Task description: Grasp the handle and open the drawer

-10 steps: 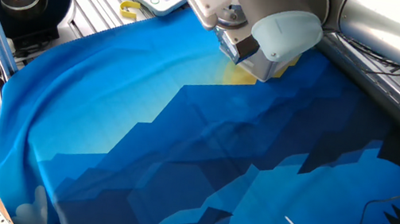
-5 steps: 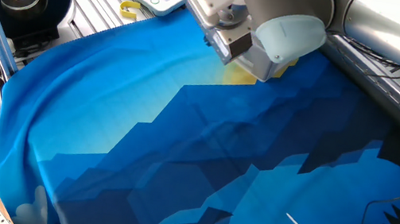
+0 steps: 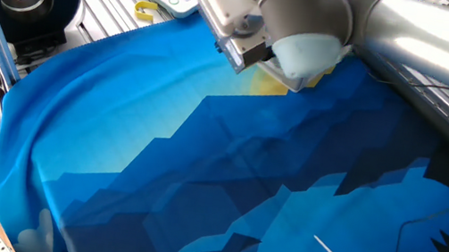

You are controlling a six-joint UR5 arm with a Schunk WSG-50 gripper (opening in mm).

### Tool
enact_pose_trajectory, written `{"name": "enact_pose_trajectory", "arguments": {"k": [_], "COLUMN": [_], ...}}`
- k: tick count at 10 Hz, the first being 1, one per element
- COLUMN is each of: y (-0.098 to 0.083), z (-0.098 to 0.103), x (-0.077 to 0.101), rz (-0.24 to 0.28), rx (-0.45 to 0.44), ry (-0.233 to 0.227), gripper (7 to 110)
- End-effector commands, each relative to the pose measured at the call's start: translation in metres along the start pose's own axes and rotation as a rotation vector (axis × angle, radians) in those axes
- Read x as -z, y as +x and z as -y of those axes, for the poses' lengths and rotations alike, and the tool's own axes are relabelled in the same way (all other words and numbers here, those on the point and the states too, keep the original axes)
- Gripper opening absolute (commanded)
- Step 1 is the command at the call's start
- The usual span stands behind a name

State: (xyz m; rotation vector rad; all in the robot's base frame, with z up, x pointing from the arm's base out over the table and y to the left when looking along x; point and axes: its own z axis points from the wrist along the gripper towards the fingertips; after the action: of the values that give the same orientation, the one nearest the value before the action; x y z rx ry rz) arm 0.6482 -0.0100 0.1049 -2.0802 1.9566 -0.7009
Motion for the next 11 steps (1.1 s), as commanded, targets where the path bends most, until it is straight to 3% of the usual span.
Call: {"name": "enact_pose_trajectory", "arguments": {"k": [1,3,5,8,9,10,11], "y": [0.038,0.066,0.07,0.07,0.073,0.077,0.083], "z": [-0.028,-0.06,-0.076,-0.077,-0.08,-0.09,-0.088], "x": [-0.05,-0.046,-0.036,-0.035,-0.036,-0.034,-0.032], "rz": [-0.038,-0.07,-0.062,-0.072,-0.087,-0.105,-0.135], "rx": [0.039,0.087,0.09,0.056,0.041,0.032,0.035], "ry": [-0.055,-0.11,-0.133,-0.142,-0.15,-0.188,-0.187], "gripper": [7,7,7,7,7,7,7]}}
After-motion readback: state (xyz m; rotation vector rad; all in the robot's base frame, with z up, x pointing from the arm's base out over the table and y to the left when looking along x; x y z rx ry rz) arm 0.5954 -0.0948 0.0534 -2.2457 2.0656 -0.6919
